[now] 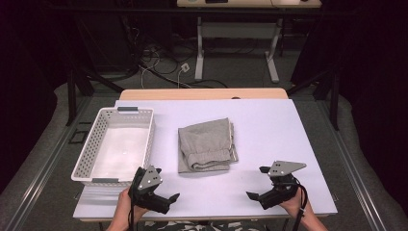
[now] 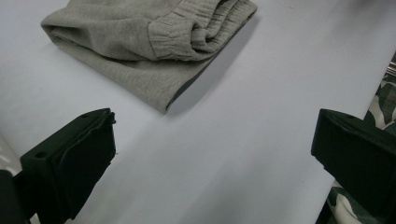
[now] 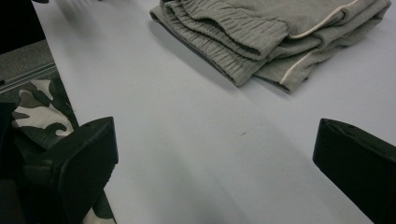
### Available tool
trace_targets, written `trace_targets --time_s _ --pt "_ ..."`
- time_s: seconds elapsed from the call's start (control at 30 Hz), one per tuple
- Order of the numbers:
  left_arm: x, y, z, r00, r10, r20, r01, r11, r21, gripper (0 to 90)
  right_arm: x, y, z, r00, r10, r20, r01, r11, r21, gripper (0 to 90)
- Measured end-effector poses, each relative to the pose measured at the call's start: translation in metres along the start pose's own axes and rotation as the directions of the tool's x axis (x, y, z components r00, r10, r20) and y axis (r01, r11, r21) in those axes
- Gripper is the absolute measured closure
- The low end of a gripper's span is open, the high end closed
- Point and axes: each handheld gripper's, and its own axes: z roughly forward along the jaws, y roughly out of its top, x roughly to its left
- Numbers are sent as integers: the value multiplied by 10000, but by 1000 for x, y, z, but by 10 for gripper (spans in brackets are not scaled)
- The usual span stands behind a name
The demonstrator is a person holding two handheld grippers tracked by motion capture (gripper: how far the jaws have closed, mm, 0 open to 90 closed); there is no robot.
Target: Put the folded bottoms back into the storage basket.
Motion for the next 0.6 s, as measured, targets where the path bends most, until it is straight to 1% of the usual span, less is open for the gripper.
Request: trace_targets --time_s 0.07,0.1,0.17,0.23,0.3,0.37,0.43,0.5,0.6 --pt "-2 3 3 10000 -22 32 21 10000 52 0 0 2 1 10000 -14 10 14 10000 19 0" --pt "-2 4 4 10000 -32 70 32 10000 54 0 0 3 2 10000 70 -48 -70 10000 63 0" --pt "-3 7 7 10000 -44 60 43 10000 60 0 0 4 4 9999 72 -94 -71 9999 87 0" --pt "-3 10 10 9999 -64 129 63 9999 80 0 -2 4 7 9996 207 -174 -202 9993 312 0" --pt "-3 10 10 9999 -65 127 63 9999 126 0 -2 4 7 9996 225 -189 -219 9991 353 0" --pt "-2 12 13 9997 -148 174 146 9998 151 0 -4 7 10 9991 366 -211 -357 9984 448 0" --pt "-1 13 14 9998 -140 167 137 9998 171 0 -5 9 11 9991 361 -228 -349 9980 521 0" --pt "2 16 15 9991 -312 289 309 9995 107 0 -7 11 12 9989 402 -220 -389 9975 582 0" --pt "4 19 17 9990 -334 307 329 9993 152 0 -8 13 14 9988 444 -218 -429 9969 658 0"
